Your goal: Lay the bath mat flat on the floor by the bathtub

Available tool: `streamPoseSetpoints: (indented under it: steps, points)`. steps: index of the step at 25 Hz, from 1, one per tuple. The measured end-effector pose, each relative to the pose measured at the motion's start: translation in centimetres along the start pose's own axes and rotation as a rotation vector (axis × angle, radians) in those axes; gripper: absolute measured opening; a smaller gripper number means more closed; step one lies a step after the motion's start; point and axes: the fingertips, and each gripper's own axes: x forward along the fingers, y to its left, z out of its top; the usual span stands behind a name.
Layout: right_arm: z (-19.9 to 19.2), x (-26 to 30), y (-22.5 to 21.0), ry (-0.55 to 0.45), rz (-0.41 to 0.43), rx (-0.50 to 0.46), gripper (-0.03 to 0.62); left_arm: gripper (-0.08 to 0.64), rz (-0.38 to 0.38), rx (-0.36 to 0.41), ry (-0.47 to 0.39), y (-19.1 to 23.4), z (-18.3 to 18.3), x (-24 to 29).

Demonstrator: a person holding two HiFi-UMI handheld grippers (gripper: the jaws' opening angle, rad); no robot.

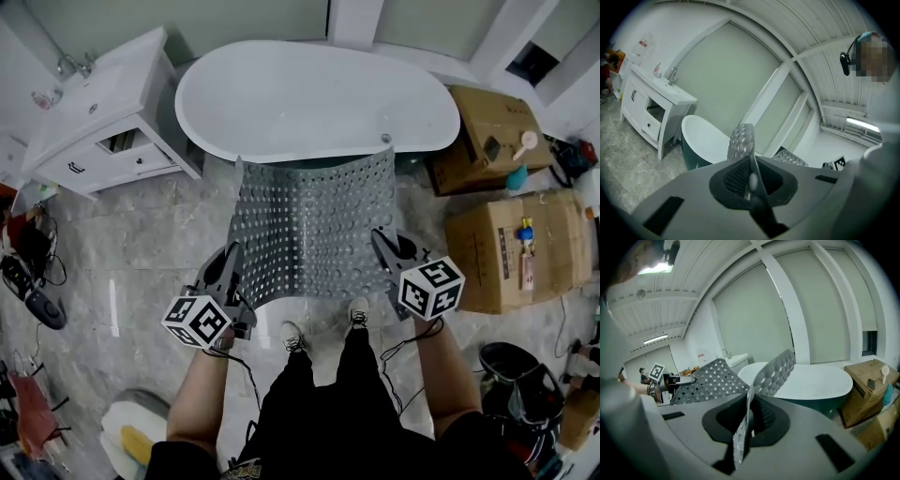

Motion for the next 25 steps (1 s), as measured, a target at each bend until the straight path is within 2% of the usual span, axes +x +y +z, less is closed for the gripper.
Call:
streamPoseSetpoints:
  steps: [10, 19, 25]
  points:
    - [-3.4, 0.2, -10.5, 0.062, 0.03, 0.036, 0.031, 0.031, 0.089, -0.041, 0.003, -3.1, -6.1, 7.4]
    - [-6.9, 1.9, -18.0, 0.095, 0.036, 0.039, 0.031, 0.031, 0.166, -0.004, 0.033, -3.7, -11.2, 13.4]
    - [-9.4, 3.9, -20.8, 0.1, 0.012, 0.046, 0.031, 0.031, 0.178, 0.012, 0.058, -2.6, -13.2, 16.4]
